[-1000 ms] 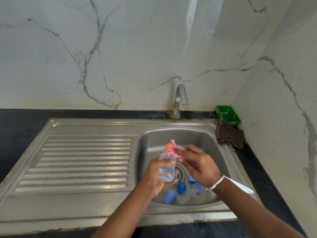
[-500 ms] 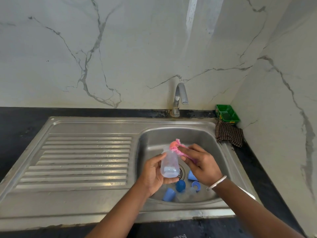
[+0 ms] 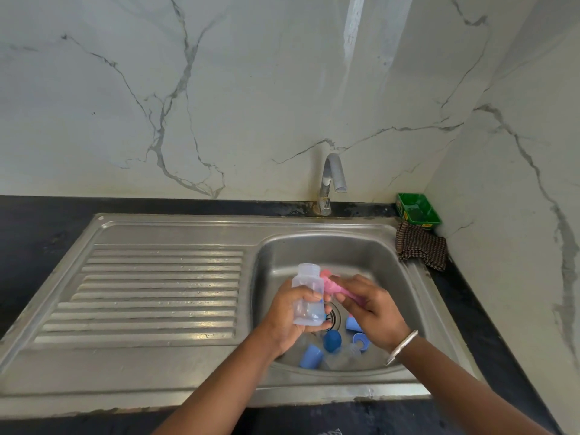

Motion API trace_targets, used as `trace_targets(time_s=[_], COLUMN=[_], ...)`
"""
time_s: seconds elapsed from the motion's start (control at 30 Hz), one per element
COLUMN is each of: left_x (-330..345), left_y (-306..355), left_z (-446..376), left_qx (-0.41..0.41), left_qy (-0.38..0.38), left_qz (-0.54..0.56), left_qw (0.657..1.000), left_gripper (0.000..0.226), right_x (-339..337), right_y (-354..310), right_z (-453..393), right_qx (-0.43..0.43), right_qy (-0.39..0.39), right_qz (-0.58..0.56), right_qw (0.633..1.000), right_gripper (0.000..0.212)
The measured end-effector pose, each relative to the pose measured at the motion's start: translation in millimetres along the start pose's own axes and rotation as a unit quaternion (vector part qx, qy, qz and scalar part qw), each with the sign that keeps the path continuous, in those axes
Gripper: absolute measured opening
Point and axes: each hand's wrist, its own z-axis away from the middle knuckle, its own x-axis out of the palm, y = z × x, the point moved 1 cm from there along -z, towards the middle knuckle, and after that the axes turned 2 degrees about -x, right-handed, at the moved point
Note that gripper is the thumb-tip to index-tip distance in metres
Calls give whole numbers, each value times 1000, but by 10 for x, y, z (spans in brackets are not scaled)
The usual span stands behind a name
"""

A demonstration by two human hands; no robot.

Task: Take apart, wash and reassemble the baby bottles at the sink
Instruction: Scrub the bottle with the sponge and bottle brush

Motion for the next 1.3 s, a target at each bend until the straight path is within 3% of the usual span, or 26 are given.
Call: trace_targets(time_s=[0.17,0.23,0.4,0.57,0.73,0.87,0.93,1.07,1.17,1.3], left_x=[-130,-200,-326,-371,-364,-366,-366,-377,-339,-310], left_y=[-141,-175,-177,-148,-168,-179,-176,-204,-189,-160], left_z=[-82,-78,-51,-56,-61,-56,-56,-47,-43,-34], left_qx=[67,89,123,137,143,141,142,152,173,205], left_qy=[71,78,117,145,151,156,155,154,153,150], left_qz=[-135,-220,-387,-399,-418,-421,-432,-462,-493,-518], left_qw=[986,968,906,895,884,882,877,860,839,817], left_gripper=[52,54,56,55,58,59,58,52,50,46], right_x=[-43,-51,-131,-200,-224,-270,-257,-233,-207,-170], right_y=[-151,-234,-246,-269,-417,-459,-458,-435,-440,-466], right_z=[-85,-130,-197,-208,-241,-244,-245,-258,-239,-236], right_qx=[97,141,174,218,308,360,350,250,189,187], right_qy=[5,-9,0,-25,-91,-140,-138,-128,-123,-98], right_qz=[-123,-193,-212,-207,-305,-312,-261,-8,199,272], right_qw=[988,971,962,953,896,868,889,960,954,939], right_gripper=[27,26,22,16,15,20,17,16,34,37])
